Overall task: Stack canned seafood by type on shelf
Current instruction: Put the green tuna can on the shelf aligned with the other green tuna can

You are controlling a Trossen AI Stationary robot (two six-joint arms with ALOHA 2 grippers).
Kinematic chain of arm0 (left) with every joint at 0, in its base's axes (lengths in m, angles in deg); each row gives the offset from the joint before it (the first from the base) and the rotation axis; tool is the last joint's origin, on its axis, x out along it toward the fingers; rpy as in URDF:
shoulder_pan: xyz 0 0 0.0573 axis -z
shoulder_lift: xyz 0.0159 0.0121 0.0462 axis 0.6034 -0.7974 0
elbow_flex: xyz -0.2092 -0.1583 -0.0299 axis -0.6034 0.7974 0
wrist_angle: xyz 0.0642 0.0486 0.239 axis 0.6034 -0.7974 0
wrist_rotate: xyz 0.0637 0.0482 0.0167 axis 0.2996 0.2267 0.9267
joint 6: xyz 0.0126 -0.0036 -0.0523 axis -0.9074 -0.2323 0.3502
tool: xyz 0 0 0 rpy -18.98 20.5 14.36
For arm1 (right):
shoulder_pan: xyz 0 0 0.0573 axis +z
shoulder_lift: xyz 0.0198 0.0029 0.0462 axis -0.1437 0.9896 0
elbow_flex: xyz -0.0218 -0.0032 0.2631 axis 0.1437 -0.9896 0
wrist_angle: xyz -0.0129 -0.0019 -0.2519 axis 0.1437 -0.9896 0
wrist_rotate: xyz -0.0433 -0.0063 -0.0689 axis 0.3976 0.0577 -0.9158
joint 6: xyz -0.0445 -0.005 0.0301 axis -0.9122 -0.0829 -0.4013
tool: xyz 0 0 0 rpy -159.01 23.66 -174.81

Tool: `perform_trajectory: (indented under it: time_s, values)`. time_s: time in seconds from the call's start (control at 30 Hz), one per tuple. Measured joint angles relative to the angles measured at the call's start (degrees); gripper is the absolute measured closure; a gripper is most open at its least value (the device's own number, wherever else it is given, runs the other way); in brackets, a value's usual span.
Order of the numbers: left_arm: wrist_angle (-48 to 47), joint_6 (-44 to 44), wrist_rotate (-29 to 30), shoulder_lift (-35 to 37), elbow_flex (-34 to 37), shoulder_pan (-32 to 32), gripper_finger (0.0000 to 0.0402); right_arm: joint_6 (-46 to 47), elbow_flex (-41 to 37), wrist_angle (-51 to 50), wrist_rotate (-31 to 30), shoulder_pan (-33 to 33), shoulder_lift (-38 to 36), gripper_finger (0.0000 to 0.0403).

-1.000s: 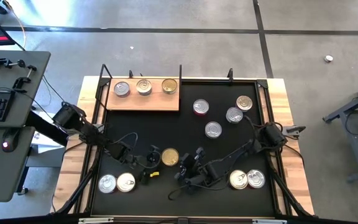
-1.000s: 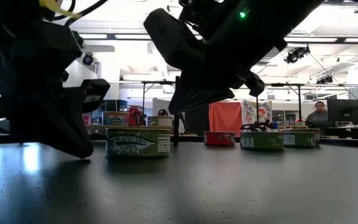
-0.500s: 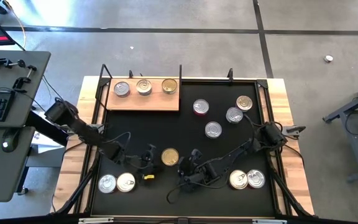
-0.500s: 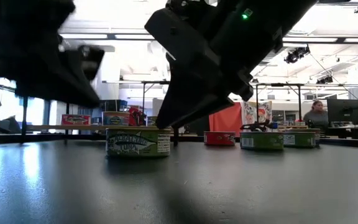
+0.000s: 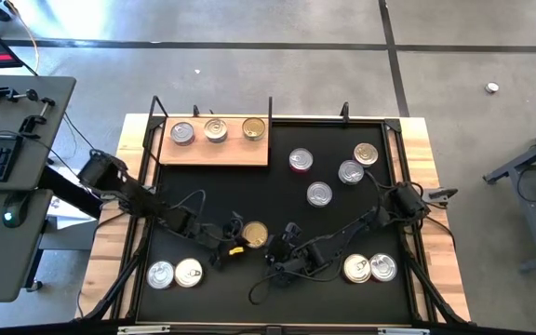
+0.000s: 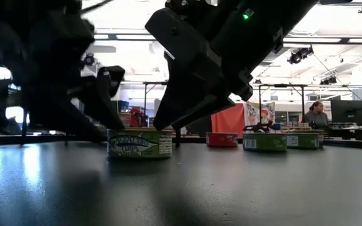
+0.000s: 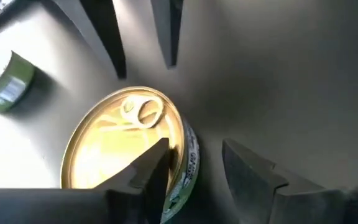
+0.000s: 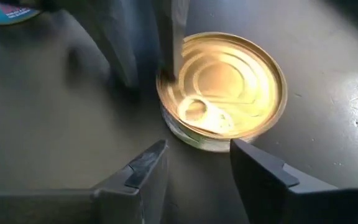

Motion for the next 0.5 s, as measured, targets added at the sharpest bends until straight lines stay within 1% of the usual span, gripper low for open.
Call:
perform_trajectory:
  time_s: [0.07, 0.17, 0.23, 0.33, 0.37, 0.4, 0.5]
  values:
    - [0.87, -0.05, 0.15, -1.74, -0.60, -0.22, 0.0259, 0.00, 0.00, 0.23, -0.01, 0.01, 0.00, 0.0238]
    - [0.88, -0.28, 1.32, -3.42, -1.69, -0.41, 0.0283, 0.00, 0.00, 0.29, 0.00, 0.00, 0.00, 0.0238]
    - [0.45, -1.27, 1.52, -3.62, -1.97, -0.53, 0.0312, 0.00, 0.00, 0.58, -0.02, 0.00, 0.00, 0.0238]
    - [-0.33, -2.21, 1.77, -3.16, -2.05, -0.70, 0.0371, 0.00, 0.00, 0.72, 0.00, 0.00, 0.00, 0.0238]
    - [-1.03, -2.14, 1.98, -2.93, -2.04, -0.68, 0.0385, 0.00, 0.00, 0.74, 0.00, 0.00, 0.00, 0.0238]
    - [-1.52, -1.80, 2.41, -2.72, -1.98, -0.68, 0.0392, 0.00, 0.00, 0.85, -0.02, 0.00, 0.00, 0.0238]
    - [-2.96, -1.38, 3.65, -1.47, -1.90, -0.34, 0.0390, 0.00, 0.00, 1.01, 0.00, 0.02, 0.00, 0.0238]
